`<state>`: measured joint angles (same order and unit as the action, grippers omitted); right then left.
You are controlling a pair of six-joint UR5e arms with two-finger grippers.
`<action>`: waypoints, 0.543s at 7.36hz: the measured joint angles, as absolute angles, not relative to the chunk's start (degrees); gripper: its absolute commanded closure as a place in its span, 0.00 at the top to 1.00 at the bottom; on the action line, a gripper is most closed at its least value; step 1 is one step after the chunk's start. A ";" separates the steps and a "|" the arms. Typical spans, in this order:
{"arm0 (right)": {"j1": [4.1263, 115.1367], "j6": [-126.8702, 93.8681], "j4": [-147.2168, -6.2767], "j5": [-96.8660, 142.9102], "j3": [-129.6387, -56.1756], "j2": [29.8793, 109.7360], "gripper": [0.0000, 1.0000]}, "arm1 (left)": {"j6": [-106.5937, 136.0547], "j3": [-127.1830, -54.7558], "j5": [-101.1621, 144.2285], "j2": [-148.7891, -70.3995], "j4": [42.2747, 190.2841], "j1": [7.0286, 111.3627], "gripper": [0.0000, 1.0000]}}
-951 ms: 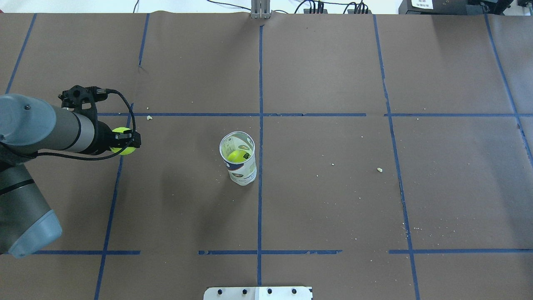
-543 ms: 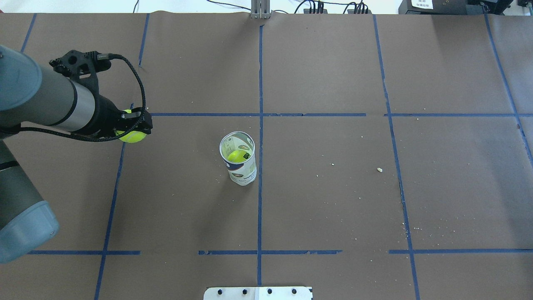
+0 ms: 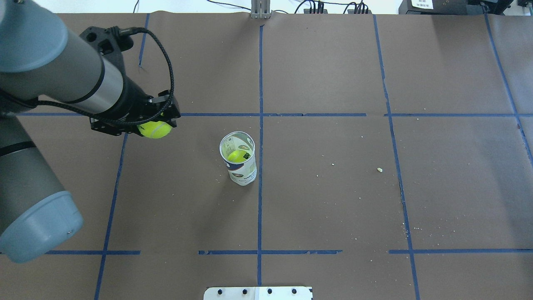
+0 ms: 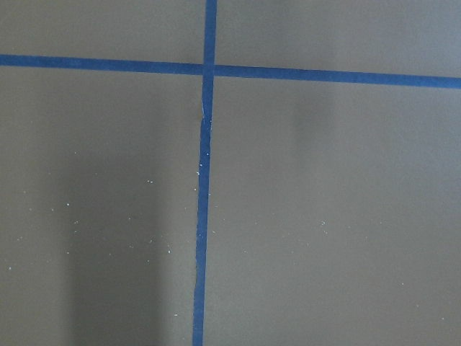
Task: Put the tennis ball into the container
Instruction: 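Lift the ball with the left gripper and carry it over the clear cup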
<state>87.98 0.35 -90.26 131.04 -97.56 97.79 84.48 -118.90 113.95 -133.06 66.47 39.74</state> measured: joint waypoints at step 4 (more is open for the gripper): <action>87.98 0.35 -90.26 131.05 -97.56 97.82 1.00 | 90.95 -109.81 112.99 -139.71 66.72 34.90 0.35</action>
<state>87.98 0.35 -90.26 131.05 -97.56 97.82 90.95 -109.81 112.99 -139.71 66.72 34.90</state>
